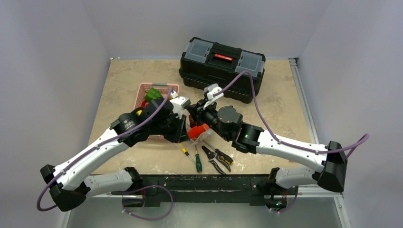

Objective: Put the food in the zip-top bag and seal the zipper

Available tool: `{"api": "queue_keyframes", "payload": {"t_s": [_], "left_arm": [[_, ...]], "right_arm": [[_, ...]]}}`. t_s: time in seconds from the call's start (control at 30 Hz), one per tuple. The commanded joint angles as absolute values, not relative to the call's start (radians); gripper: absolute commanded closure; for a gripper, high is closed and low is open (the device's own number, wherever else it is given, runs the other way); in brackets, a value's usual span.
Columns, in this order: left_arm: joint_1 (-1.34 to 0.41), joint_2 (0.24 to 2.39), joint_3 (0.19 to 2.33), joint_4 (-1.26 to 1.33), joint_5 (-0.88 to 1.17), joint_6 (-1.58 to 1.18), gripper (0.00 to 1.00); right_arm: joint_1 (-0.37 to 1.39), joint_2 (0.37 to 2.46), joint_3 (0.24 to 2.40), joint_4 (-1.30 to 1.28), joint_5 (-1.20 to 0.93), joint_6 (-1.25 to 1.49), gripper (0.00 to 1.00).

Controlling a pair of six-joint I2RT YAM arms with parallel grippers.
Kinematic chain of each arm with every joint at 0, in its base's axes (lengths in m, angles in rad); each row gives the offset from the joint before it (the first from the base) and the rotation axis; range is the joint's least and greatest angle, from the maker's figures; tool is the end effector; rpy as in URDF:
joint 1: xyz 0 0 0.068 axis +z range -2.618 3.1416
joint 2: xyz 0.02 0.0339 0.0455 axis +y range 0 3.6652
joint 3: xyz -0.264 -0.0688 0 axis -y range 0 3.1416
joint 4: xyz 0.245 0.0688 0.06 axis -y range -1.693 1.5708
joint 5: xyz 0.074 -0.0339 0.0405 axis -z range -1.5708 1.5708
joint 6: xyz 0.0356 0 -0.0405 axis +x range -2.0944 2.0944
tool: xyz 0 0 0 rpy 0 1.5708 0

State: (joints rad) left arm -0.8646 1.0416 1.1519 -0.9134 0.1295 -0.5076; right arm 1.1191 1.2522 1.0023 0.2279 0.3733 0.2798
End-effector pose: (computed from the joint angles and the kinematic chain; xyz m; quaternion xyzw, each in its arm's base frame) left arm 0.1260 -0.1548 0.3493 0.1881 0.9063 -0.2832 0.2511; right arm 0.1412 0.2612 0.3594 -0.1677 0.6944 0.3409 0.6112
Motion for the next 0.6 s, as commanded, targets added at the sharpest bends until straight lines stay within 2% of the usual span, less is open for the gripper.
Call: {"api": "queue_keyframes", "payload": {"t_s": [0.0,0.17,0.3,0.37,0.4,0.47,0.57], "left_arm": [[-0.867,1.078,1.254,-0.876,0.128,-0.547,1.0],[-0.865,1.176,1.275,-0.868,0.119,-0.566,1.0],[-0.838,1.239,1.253,-0.865,0.028,-0.572,0.99],[-0.812,1.228,1.236,-0.853,0.009,-0.582,0.73],[-0.798,1.211,1.225,-0.843,0.021,-0.591,0.63],[-0.782,1.157,1.198,-0.807,0.063,-0.602,0.53],[-0.773,1.082,1.197,-0.82,0.109,-0.609,0.48]], "right_arm": [[1.123,1.23,1.054,0.303,0.357,0.311,1.0],[1.123,1.224,1.054,0.307,0.35,0.329,1.0],[1.123,1.204,1.042,0.317,0.353,0.343,1.0],[1.123,1.196,1.037,0.309,0.359,0.344,1.0],[1.123,1.192,1.035,0.304,0.366,0.344,1.0],[1.122,1.18,1.025,0.298,0.381,0.339,1.0],[1.114,1.163,1.009,0.294,0.393,0.334,1.0]]}}
